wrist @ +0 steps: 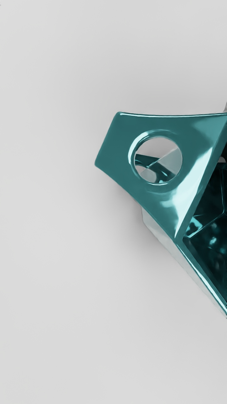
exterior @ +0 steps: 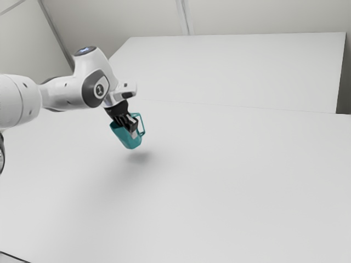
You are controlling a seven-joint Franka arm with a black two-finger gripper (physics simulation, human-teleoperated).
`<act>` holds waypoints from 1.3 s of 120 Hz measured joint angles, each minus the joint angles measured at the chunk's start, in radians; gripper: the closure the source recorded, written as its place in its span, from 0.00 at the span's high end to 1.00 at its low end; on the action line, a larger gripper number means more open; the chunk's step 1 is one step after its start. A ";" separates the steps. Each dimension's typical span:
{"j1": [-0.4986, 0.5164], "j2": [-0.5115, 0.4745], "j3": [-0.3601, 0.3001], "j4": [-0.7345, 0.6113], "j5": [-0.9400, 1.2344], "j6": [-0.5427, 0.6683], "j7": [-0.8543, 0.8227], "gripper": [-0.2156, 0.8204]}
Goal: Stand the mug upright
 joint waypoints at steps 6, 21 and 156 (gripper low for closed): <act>0.000 0.008 0.000 0.000 0.000 0.004 -0.008 0.03; 0.000 0.024 0.000 0.000 -0.001 0.012 -0.025 0.03; 0.004 0.100 0.000 0.007 -0.042 0.061 -0.077 0.20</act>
